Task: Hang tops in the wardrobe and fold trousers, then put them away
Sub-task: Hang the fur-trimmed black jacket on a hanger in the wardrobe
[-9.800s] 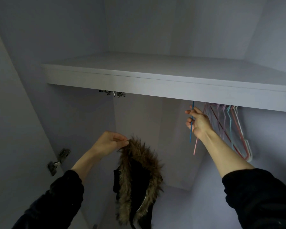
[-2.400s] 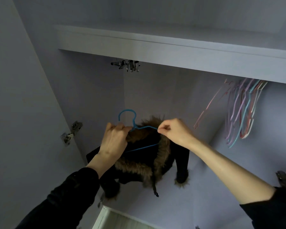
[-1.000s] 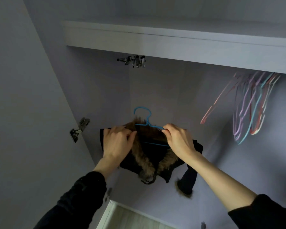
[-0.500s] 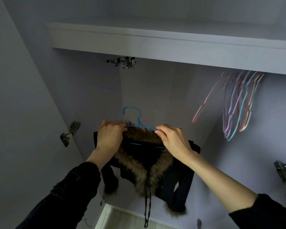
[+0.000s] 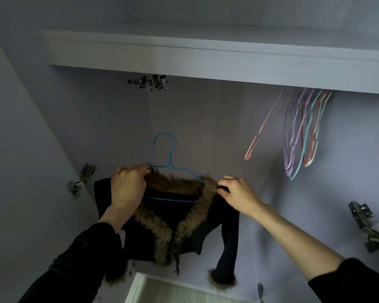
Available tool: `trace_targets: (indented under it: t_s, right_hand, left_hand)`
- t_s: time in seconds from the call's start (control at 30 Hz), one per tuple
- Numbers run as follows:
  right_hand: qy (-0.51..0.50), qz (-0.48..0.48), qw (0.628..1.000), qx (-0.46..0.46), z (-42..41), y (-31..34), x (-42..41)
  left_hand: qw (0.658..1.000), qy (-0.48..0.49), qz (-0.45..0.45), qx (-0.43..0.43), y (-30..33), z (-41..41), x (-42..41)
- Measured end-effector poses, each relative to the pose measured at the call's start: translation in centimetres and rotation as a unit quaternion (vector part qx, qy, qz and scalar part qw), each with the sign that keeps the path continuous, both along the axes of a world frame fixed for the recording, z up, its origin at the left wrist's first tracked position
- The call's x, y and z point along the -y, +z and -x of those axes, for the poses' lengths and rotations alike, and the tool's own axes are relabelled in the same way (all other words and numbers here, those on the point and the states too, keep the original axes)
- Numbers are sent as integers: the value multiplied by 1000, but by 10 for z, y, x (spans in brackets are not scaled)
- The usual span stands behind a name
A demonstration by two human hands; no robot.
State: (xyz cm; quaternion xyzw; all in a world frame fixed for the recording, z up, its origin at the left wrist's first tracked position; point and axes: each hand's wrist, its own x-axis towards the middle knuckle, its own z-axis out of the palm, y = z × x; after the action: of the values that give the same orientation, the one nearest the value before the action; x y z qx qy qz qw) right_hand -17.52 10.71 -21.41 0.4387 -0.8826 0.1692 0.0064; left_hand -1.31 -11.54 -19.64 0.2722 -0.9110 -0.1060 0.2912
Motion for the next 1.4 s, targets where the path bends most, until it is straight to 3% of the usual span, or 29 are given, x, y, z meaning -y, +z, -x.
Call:
trace_targets:
  t_s: [0.27,0.4,0.57,0.67,0.93,1.27,1.4]
  right_hand:
    - [48,0,992,-114,-3,24,0]
    - [54,46,987,-143,-11,35,-5]
    - [-20,137,985,-107,-11,49,-6]
    - [-89,132,984,-82,-8,53,-6]
    - [-281,178,940,75,-7,50,27]
    - [-329,340,856,209,28,68,123]
    - [-343,370,842,192,35,67,144]
  left_hand:
    - [996,-22,69,-51,6,6,4]
    - [995,-19,81,-50,12,12,3]
    - [997,-24,77,-12,30,36,2]
    - [995,-35,89,12,36,49,-1]
    - [981,-76,166,-71,60,54,-6]
    - [968,-49,245,-13,119,63,26]
    - [962,-61,268,-3,123,61,33]
